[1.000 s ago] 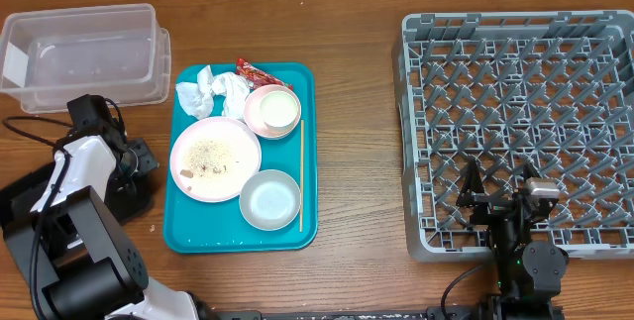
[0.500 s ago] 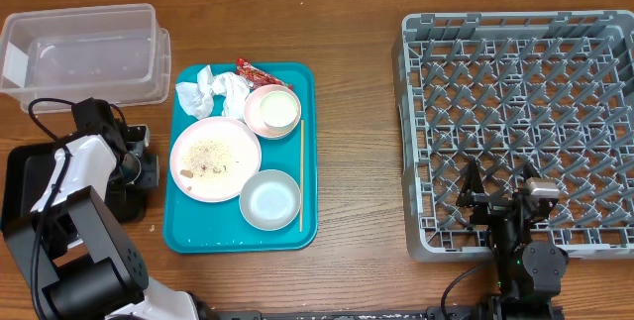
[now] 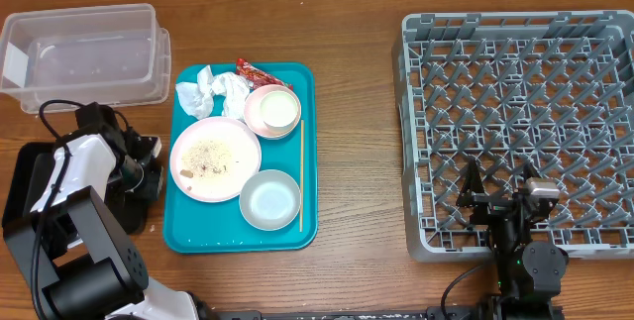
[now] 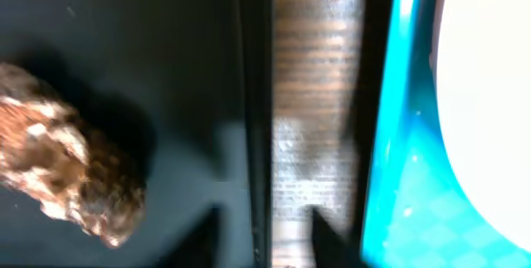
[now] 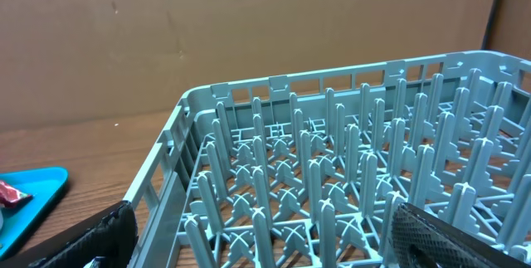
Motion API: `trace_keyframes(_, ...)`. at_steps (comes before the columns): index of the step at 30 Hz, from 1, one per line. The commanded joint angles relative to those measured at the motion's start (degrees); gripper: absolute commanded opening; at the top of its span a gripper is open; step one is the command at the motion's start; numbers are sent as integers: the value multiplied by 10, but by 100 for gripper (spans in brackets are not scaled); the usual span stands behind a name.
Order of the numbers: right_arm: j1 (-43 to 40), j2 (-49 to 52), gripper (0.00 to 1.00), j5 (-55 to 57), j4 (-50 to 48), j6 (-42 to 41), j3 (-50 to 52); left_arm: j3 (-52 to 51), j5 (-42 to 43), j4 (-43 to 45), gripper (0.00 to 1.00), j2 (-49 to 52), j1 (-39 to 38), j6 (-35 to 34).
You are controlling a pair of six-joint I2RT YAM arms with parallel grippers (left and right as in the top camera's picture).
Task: Sort waste into correct bins and load items into the dishwasher
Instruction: 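Open the left gripper to release the scrap onto the black tray, then move the left gripper to the white rice plate and grip its rim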
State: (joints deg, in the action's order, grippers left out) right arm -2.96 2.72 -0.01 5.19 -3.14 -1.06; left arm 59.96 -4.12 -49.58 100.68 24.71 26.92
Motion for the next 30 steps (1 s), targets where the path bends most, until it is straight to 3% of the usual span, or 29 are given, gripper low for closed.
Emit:
trace_keyframes(1, -1, -5, 100, -1, -3, 2, 6, 7, 7, 13, 84, 5, -4, 14)
trace_keyframes(2, -1, -5, 100, -1, -4, 2, 6, 7, 7, 19, 86, 5, -4, 14)
trace_keyframes(3, -1, -5, 100, -1, -3, 2, 6, 7, 7, 23, 100, 5, -4, 14)
trace_keyframes(7, -1, -5, 100, -1, -3, 2, 6, 15, 8, 33, 100, 5, -4, 4)
trace_keyframes(10, -1, -5, 100, -1, -3, 2, 6, 50, 8, 24, 100, 4, -4, -54)
trace_keyframes(20, -1, -5, 100, -1, -3, 2, 6, 276, 77, -110, 100, 4, -4, -168)
trace_keyframes(23, -1, -5, 100, -1, -3, 2, 6, 334, 168, -142, 100, 4, -4, -169)
trace_keyframes(26, -1, -5, 100, -1, -3, 2, 6, 363, 379, -152, 100, 4, -4, -169)
trace_keyframes(30, -1, -5, 100, -1, -3, 2, 6, 355, 526, -186, 100, 5, -5, -180)
